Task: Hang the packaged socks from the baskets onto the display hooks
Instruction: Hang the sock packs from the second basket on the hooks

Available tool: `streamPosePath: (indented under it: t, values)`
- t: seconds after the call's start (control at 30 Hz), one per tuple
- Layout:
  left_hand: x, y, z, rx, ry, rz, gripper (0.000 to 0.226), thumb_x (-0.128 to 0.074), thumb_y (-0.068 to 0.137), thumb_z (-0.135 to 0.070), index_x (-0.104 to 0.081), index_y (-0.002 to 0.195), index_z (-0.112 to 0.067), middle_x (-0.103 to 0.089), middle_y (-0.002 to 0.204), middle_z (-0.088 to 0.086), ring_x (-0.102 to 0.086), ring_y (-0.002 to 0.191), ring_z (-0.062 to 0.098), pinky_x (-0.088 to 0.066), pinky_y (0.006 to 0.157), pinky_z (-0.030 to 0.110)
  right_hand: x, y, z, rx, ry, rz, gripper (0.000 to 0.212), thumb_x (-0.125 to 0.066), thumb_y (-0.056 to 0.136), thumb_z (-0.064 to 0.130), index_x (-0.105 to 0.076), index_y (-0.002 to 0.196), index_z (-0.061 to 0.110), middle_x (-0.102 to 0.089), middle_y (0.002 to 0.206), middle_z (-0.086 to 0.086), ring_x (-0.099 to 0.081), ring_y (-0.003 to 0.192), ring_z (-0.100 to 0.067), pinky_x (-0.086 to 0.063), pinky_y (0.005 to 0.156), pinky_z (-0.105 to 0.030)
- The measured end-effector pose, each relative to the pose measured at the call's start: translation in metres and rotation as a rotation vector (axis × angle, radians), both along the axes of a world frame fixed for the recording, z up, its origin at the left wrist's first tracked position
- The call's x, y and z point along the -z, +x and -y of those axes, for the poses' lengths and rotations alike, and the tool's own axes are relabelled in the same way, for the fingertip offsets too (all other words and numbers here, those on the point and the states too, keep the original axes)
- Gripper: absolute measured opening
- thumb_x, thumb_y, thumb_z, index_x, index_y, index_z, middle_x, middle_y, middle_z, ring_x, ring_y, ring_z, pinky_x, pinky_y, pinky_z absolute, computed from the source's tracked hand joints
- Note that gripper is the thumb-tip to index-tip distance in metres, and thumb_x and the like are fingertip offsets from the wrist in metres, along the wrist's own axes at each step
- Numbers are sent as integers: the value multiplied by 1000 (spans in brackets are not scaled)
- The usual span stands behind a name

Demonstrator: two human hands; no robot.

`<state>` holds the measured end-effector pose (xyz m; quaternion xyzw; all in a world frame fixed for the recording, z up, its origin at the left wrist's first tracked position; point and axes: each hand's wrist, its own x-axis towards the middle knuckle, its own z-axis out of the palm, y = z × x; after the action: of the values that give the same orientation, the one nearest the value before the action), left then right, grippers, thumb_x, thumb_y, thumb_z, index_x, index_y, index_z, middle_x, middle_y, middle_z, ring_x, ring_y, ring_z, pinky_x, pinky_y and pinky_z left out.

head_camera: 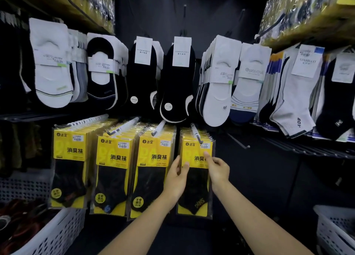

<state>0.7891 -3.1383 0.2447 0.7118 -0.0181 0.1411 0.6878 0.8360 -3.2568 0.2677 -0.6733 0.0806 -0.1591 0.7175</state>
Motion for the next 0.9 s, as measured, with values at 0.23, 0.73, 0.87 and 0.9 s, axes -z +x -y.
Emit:
streamPosePath:
  t: [0.23,0.73,0.87,0.9]
  values:
    - [11,9,0,-14,78,-21,62,-47,96,-42,-21,150,-23,-29,154,-2,-26,142,16,-26,112,33,26,0,11,4,-5,-41,27,-68,87,29,-62,106,11,-64,111,-7,-58,99,-18,-47,88,-30]
    - [202,-205,-64,54,330,-474,48,-49,97,-34,-40,140,-14,-48,134,-1,-49,119,12,-37,92,17,217,-210,21,-328,-231,-431,33,-66,88,10,-59,118,-3,-61,118,-17,-58,111,-26,-49,85,-21]
    - [279,-281,-77,-11,366,-671,48,-53,96,-24,-40,139,-7,-50,136,9,-53,117,20,-42,100,31,294,-273,11,-401,-286,-685,27,-68,87,8,-62,107,-8,-63,116,-27,-57,93,-22,-43,65,-19]
    - [294,-296,-81,-21,367,-695,52,-55,95,-21,-38,141,-6,-47,141,15,-48,126,28,-39,106,38,310,-286,10,-431,-290,-743,26,-69,87,11,-62,107,-5,-63,116,-24,-57,96,-23,-45,70,-24]
